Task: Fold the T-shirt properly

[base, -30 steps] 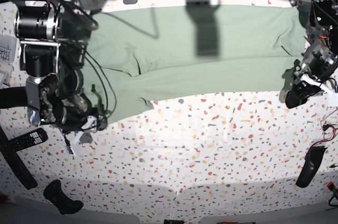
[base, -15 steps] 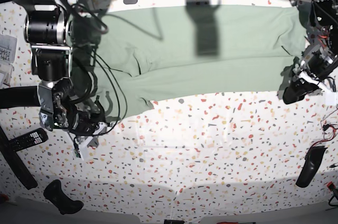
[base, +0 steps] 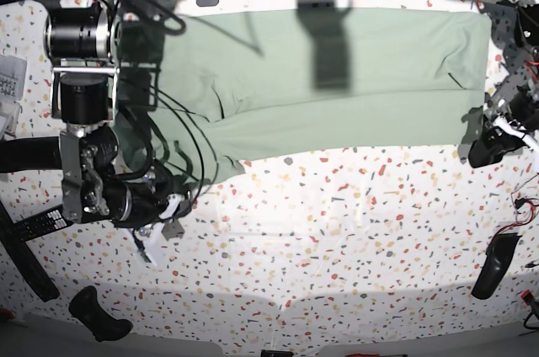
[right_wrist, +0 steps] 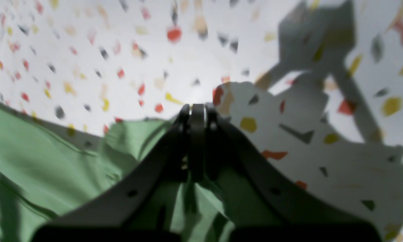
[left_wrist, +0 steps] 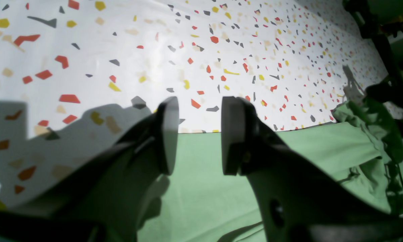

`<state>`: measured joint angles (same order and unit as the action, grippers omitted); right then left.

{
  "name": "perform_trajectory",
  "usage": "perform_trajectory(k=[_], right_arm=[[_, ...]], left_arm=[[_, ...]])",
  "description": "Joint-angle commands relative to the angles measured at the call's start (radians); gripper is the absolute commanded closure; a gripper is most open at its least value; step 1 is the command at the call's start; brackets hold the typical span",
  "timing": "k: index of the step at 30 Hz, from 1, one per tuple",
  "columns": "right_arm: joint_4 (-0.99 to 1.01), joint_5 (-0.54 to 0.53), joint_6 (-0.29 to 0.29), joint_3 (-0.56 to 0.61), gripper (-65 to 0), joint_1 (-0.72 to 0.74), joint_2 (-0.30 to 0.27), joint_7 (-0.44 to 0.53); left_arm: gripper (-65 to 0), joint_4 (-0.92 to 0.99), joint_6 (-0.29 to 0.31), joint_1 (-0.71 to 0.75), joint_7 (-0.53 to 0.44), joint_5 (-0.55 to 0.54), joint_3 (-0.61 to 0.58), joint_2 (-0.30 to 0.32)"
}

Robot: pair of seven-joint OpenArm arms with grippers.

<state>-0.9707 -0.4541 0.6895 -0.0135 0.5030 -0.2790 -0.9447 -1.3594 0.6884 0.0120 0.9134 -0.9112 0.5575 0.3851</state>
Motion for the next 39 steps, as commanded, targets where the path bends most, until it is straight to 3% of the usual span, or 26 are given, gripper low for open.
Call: perform_trajectory(k=[1, 9, 16, 21, 28, 39], right_arm=[[-0.044, -0.040, 0.009, -0.002, 0.0, 0.005, -0.006, -0.012], [-0.429, -0.185, 0.009, -0.002, 0.0, -0.236, -0.007, -0.176], [-0.819, -0.176, 0.009, -0.034, 0.0, -0.550, -0.065, -0.176], [-0.990, -0.179, 0.009, -0.145, 0.0, -0.758, -0.119, -0.176], [-1.120, -0.254, 0.009, -0.375, 0.0, -0.982, -0.126, -0.175], [-1.131, -0.339, 0.009, -0.642, 0.0, -1.138, -0.125, -0.171]], left_arm=[[-19.4, -0.018, 0.010, -0.012, -0.024, -0.022, 0.005, 0.019], [-19.4, -0.018, 0.010, -0.012, -0.024, -0.022, 0.005, 0.019], [-19.4, -0.018, 0.010, -0.012, -0.024, -0.022, 0.005, 0.019], [-19.4, -0.018, 0.010, -0.012, -0.024, -0.021, 0.005, 0.019], [-19.4, -0.018, 0.010, -0.012, -0.024, -0.021, 0.005, 0.020], [-19.4, -0.018, 0.010, -0.012, -0.024, -0.021, 0.005, 0.020]])
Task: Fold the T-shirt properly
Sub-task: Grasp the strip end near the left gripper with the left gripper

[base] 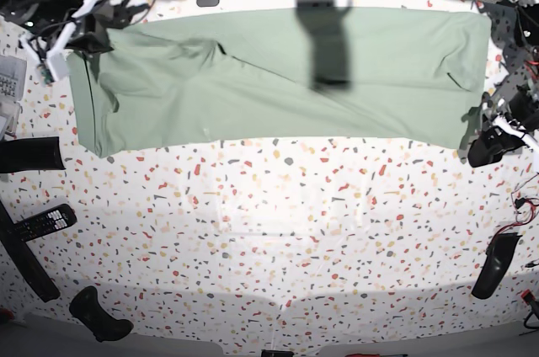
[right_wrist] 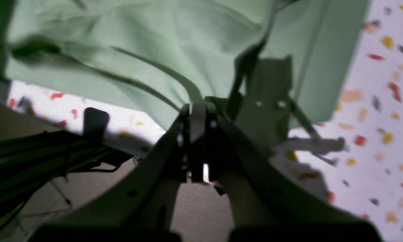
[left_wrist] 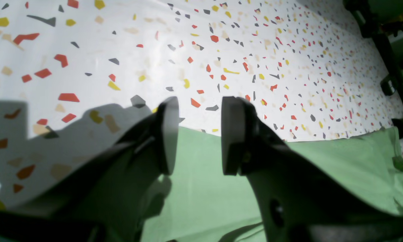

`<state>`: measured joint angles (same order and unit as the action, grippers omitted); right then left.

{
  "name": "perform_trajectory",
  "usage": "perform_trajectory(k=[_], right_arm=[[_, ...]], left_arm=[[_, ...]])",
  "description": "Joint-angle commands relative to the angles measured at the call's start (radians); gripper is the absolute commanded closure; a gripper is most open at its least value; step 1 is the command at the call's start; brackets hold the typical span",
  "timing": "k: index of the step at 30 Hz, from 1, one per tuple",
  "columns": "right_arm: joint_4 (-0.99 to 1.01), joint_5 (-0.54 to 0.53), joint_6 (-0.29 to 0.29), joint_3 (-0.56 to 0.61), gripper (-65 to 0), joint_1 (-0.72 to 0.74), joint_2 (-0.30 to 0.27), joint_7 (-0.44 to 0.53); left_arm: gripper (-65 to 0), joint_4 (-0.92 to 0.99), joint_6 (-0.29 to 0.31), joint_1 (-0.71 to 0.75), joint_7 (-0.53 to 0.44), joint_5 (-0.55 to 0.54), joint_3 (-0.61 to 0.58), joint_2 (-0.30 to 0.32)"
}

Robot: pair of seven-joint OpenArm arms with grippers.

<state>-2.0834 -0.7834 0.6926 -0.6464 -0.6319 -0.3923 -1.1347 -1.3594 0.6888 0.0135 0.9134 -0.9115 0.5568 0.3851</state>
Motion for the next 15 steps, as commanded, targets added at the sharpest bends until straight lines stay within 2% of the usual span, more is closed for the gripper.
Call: perform_trajectory(k=[1, 4, 6, 9, 12, 15], right_arm=[[-0.018, -0.010, 0.006, -0.019, 0.0, -0.002, -0.012, 0.020], [-0.018, -0.014, 0.006, -0.021, 0.0, 0.000, -0.011, 0.030], [-0.018, -0.030, 0.006, -0.017, 0.0, 0.000, -0.011, 0.031], [-0.018, -0.074, 0.006, -0.014, 0.0, 0.000, -0.011, 0.031], [-0.018, -0.092, 0.006, -0.014, 0.0, 0.000, -0.011, 0.031], [-0.018, -0.092, 0.006, -0.014, 0.0, 0.000, -0.010, 0.030]], left_arm=[[-19.4, -0.018, 0.009, -0.013, -0.023, -0.021, 0.005, 0.020], [-19.4, -0.018, 0.009, -0.014, 0.004, 0.001, 0.005, 0.019], [-20.6, -0.018, 0.009, -0.014, 0.006, 0.100, 0.005, 0.019], [-26.6, -0.018, 0.009, -0.015, 0.005, 0.224, 0.005, 0.019], [-32.5, -0.018, 0.009, -0.020, -0.017, 0.231, 0.005, 0.019], [-33.1, -0.018, 0.009, -0.040, -0.049, 0.235, -0.011, 0.017]])
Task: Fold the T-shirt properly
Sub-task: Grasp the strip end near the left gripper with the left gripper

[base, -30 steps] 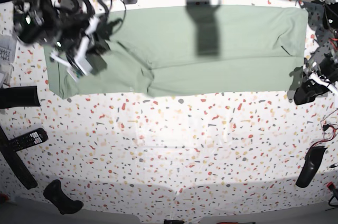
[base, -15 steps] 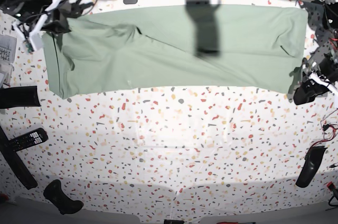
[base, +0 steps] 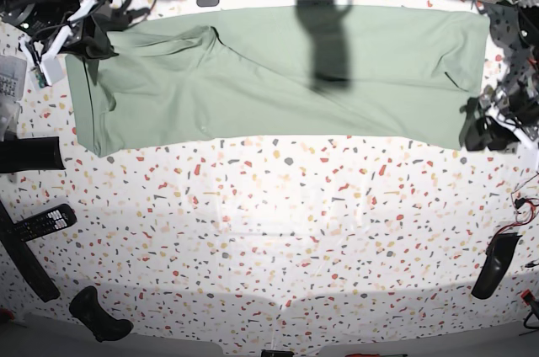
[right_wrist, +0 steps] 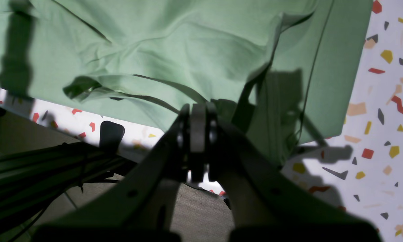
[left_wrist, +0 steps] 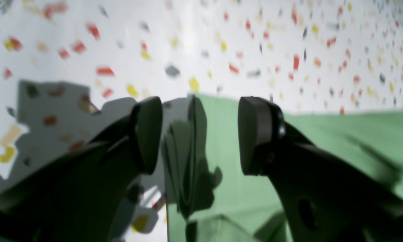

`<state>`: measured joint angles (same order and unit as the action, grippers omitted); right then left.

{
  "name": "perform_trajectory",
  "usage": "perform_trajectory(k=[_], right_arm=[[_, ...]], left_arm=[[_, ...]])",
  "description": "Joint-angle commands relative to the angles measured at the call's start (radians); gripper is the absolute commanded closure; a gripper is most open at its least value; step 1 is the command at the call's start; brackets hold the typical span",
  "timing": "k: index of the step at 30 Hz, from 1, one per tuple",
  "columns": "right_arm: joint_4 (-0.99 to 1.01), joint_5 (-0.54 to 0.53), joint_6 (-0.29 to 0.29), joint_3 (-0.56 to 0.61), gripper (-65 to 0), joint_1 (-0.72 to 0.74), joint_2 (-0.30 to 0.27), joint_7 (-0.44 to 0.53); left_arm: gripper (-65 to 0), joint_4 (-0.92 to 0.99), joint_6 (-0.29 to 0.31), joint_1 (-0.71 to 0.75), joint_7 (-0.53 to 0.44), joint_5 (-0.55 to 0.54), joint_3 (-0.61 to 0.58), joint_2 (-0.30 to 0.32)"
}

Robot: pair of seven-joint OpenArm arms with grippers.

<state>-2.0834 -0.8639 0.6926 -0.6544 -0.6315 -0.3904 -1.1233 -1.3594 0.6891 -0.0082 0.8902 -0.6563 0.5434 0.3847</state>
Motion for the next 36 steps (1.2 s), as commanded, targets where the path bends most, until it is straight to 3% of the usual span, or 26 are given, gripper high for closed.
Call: perform_trajectory(k=[1, 7, 10, 12, 15, 19, 26, 31, 36], right_arm=[[-0.018, -0.011, 0.006, -0.006, 0.0, -0.001, -0.010, 0.019], [-0.018, -0.011, 0.006, -0.006, 0.0, -0.001, 0.008, 0.015], [-0.018, -0.011, 0.006, -0.006, 0.0, -0.001, 0.011, 0.015], [-0.018, -0.011, 0.006, -0.006, 0.0, -0.001, 0.011, 0.014], [-0.018, -0.011, 0.006, -0.006, 0.0, -0.001, 0.011, 0.015], [-0.018, -0.011, 0.006, -0.006, 0.0, -0.001, 0.011, 0.014], [-0.018, -0.011, 0.006, -0.006, 0.0, -0.001, 0.011, 0.015], [-0.018, -0.011, 0.006, -0.006, 0.0, -0.001, 0.011, 0.015], [-0.018, -0.011, 0.006, -0.006, 0.0, -0.001, 0.011, 0.015]], left_arm=[[-33.1, -0.017, 0.009, -0.029, -0.027, -0.015, -0.014, 0.018], [-33.1, -0.014, 0.000, -0.114, -0.050, 0.170, -0.204, 0.017], [-33.1, -0.014, -0.089, -0.165, -0.028, 0.273, -0.287, 0.018], [-33.1, -0.014, -0.125, -0.198, 0.045, 0.298, -0.317, 0.018], [-33.1, -0.014, -0.156, -0.229, 0.128, 0.297, -0.329, 0.019], [-33.1, 0.030, -0.155, -0.230, 0.119, 0.294, -0.329, 0.042], [-33.1, 0.248, -0.154, -0.230, 0.130, 0.154, -0.329, 0.060], [-32.7, 0.267, -0.132, -0.234, 0.082, 0.095, -0.329, 0.063], [-22.0, 0.267, -0.132, -0.241, 0.144, 0.098, -0.329, 0.065]])
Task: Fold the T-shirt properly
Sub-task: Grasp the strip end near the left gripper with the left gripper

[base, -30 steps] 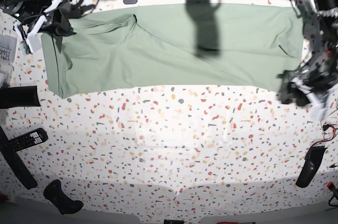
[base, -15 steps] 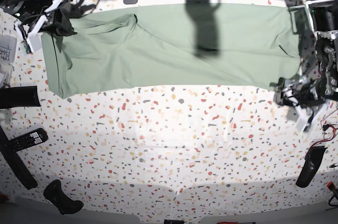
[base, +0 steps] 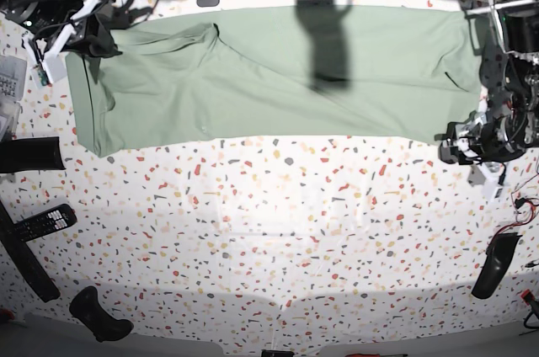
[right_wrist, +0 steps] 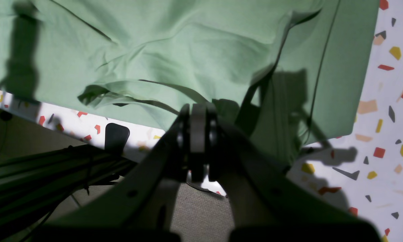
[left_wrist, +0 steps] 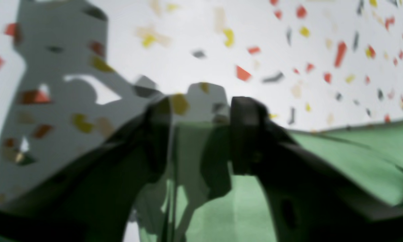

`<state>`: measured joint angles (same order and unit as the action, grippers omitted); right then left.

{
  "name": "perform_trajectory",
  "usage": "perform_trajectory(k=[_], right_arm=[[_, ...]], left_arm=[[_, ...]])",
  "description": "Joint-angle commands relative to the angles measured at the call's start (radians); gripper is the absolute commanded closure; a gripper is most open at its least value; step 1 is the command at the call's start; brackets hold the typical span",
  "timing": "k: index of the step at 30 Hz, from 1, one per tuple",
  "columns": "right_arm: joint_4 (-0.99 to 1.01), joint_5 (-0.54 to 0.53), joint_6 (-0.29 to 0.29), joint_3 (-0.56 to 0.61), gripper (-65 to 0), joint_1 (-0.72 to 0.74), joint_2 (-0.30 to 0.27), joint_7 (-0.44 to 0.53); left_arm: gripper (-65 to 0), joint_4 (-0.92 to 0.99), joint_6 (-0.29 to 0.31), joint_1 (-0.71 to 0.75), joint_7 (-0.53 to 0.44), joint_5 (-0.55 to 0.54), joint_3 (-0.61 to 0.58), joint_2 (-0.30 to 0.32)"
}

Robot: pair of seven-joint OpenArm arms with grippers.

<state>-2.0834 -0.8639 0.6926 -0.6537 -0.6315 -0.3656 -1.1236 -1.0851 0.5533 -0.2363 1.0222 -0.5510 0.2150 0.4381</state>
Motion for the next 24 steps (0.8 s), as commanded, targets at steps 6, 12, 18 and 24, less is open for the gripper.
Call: perform_trajectory(k=[6, 12, 18, 24], right_arm=[[-0.018, -0.011, 0.006, -0.007, 0.0, -0.001, -0.013, 0.016], [-0.018, -0.011, 0.006, -0.007, 0.0, -0.001, -0.013, 0.016], [-0.018, -0.011, 0.006, -0.007, 0.0, -0.001, -0.013, 0.016], [-0.018, -0.011, 0.006, -0.007, 0.0, -0.001, -0.013, 0.016]], left_arm=[[-8.1, -0.008, 0.042, -0.019, 0.015, -0.010, -0.001, 0.014], [0.0, -0.008, 0.042, -0.019, 0.002, -0.008, -0.001, 0.015], [0.0, -0.010, 0.042, -0.018, 0.016, -0.026, -0.001, 0.016], [0.0, -0.010, 0.042, -0.014, 0.092, -0.232, 0.000, 0.057]])
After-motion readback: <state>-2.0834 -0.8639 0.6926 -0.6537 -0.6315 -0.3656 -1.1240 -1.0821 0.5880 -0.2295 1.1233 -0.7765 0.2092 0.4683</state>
